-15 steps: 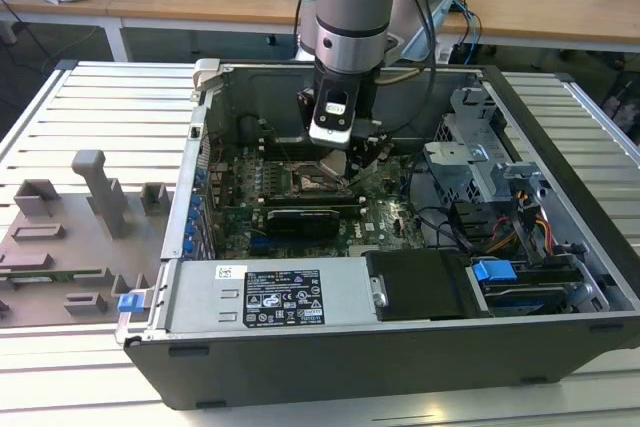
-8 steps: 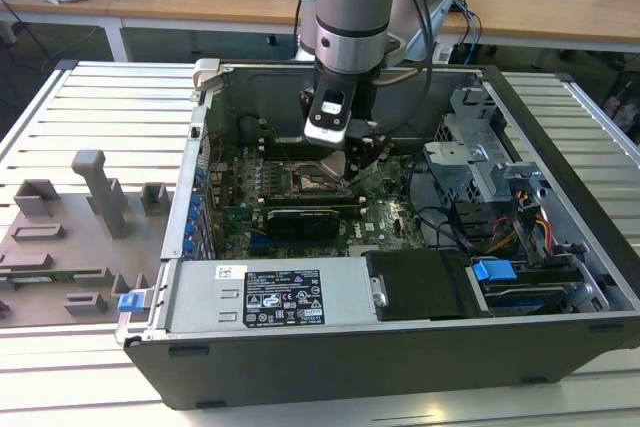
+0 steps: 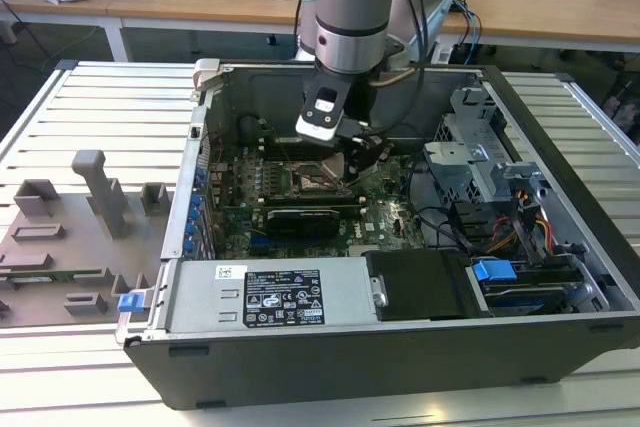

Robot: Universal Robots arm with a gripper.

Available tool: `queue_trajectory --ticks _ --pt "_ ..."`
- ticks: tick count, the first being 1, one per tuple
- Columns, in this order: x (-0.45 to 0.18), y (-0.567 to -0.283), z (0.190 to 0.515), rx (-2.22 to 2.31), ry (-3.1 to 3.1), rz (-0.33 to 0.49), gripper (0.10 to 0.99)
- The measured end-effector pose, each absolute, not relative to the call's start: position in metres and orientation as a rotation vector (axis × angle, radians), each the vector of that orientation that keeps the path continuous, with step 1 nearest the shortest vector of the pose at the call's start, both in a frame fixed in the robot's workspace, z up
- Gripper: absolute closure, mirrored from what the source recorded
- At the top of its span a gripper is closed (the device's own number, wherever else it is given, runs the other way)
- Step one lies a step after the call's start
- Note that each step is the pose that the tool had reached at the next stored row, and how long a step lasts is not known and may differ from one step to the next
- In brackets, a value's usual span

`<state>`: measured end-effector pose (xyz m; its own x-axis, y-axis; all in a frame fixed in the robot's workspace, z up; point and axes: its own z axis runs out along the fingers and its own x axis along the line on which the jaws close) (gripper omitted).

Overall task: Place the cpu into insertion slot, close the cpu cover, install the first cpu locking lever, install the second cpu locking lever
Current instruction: 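Place the cpu into insertion slot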

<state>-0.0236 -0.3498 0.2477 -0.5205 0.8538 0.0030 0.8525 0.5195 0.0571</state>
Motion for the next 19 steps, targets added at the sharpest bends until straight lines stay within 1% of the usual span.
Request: queue_trajectory --ticks 19 --pt "-0.0235 -0.3498 0.2473 1.764 2.562 0.075 0.545"
